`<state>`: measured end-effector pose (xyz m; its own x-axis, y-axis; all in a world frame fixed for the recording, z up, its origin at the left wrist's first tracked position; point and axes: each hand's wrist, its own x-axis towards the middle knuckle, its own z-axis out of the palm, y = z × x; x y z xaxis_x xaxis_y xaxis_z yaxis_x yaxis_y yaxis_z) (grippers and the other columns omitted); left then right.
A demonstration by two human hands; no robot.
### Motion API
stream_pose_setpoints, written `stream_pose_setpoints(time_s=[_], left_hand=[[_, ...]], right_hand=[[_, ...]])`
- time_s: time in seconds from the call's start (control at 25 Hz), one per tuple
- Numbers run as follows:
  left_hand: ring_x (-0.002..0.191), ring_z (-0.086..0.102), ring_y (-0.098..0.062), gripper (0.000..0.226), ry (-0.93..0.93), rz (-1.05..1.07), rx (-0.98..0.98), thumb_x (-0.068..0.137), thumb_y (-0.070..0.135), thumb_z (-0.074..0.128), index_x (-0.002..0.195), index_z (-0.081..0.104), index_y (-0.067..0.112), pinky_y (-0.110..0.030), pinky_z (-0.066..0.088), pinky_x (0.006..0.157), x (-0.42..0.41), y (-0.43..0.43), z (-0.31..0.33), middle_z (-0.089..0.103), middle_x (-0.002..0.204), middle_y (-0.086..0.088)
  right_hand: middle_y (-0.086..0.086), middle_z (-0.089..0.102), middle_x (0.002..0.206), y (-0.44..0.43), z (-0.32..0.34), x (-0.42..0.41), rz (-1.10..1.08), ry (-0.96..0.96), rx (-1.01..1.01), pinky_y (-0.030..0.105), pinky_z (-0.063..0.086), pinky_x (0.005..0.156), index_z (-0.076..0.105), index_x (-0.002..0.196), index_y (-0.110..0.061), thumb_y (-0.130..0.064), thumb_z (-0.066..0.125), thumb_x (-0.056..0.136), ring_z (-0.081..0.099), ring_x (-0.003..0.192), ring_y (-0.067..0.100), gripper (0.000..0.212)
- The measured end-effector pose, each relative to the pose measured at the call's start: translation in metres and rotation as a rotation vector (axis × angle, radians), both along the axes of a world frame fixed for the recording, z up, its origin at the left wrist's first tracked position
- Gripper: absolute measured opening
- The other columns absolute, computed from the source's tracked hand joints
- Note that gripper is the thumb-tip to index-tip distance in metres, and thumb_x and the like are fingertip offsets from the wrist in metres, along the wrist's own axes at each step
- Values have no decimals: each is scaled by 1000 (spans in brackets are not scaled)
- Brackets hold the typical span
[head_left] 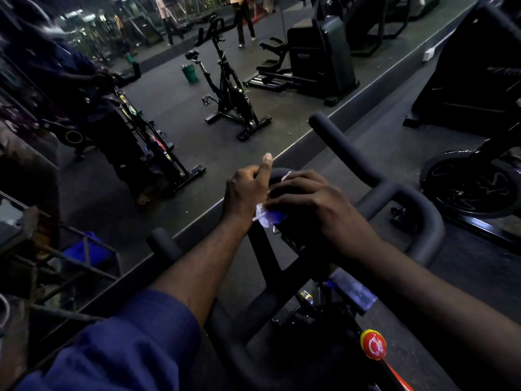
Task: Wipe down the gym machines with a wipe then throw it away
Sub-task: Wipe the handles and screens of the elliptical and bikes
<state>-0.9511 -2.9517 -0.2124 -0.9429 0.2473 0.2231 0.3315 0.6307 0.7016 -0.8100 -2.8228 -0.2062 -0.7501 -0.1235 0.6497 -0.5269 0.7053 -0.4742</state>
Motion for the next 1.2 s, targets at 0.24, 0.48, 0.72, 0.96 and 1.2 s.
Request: stream_pose_setpoints(time_s=[0.24,0.48,0.72,0.96,1.2], left_hand=[[40,48,-10,68,-46,11,72,105,62,48,57,46,14,-29,35,45,9,1,5,47,48,3],[37,49,-5,69,-54,5,82,104,64,48,64,56,8,-25,37,41,10,2,5,51,49,2],[43,49,5,64,-54,-12,66,106,56,51,53,53,19,-16,32,49,4,0,5,55,44,13],[39,44,-3,68,-45,10,77,104,63,50,55,50,15,-28,34,48,8,0,3,48,42,6],[39,56,-10,68,-65,8,108,99,67,54,77,66,5,-24,41,39,9,1,1,58,54,0]], right_hand=[[-9,78,101,28,-13,-11,-225,-136,-393,30,56,85,81,112,-22,-12,77,91,72,95,4,24],[-20,77,107,18,-27,1,-251,-127,-604,31,58,99,79,113,-26,-15,67,84,71,104,-3,34],[-4,65,141,12,-8,-9,64,76,355,47,17,129,70,134,-21,-24,64,99,51,142,14,36],[-9,74,125,15,-15,-5,-91,-51,-393,33,50,109,77,123,-20,-21,67,96,68,119,4,29],[-9,77,89,20,-80,34,-351,-111,-480,22,54,72,81,103,-20,-14,75,92,63,82,-8,14]])
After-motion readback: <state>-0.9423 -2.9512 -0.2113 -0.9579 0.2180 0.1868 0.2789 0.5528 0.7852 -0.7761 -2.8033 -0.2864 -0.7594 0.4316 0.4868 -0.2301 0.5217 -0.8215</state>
